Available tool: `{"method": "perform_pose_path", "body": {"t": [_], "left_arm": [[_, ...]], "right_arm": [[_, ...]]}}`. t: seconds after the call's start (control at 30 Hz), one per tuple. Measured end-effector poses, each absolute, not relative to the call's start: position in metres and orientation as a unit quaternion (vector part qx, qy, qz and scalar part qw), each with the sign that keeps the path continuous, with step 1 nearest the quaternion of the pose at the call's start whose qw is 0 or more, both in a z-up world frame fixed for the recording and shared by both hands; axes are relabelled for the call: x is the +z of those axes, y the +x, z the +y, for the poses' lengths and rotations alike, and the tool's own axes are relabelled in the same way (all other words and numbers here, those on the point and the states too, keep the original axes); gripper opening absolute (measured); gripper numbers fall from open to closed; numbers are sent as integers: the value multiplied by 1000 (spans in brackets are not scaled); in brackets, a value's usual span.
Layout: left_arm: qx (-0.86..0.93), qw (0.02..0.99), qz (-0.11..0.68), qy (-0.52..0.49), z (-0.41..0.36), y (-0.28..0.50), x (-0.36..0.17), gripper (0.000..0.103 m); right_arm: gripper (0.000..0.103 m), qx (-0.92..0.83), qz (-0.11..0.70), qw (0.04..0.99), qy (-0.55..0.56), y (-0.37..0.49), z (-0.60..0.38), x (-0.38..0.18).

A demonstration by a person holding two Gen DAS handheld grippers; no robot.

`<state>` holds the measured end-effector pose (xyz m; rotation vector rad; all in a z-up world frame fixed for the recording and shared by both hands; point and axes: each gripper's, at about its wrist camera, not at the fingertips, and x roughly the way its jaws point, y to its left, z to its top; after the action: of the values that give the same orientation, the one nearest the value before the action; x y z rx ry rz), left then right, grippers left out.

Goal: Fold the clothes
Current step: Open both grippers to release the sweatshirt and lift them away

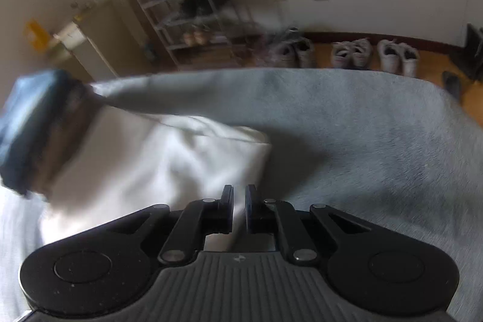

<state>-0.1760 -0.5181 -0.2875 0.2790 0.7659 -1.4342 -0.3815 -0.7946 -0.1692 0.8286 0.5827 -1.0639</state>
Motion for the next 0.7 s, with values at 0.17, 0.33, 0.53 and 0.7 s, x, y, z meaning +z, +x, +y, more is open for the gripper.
{"method": "perform_pose_path", "body": {"t": [0.17,0.33,0.53,0.7], "left_arm": [[-632,684,346,113,-514,-159,-276,53],[-624,688,357,102,-508,-138,-274,53],[-624,687,364,82,-490,-105,-265,56],[-614,687,380,75,-470,-77,-262,61]], "right_arm": [[8,-435,262,783,358,-354,-763,-150],[8,-436,294,791,311,-323,-731,-149],[8,-474,356,743,311,-295,-722,-177],[9,-505,316,745,300,-274,-696,-162]]}}
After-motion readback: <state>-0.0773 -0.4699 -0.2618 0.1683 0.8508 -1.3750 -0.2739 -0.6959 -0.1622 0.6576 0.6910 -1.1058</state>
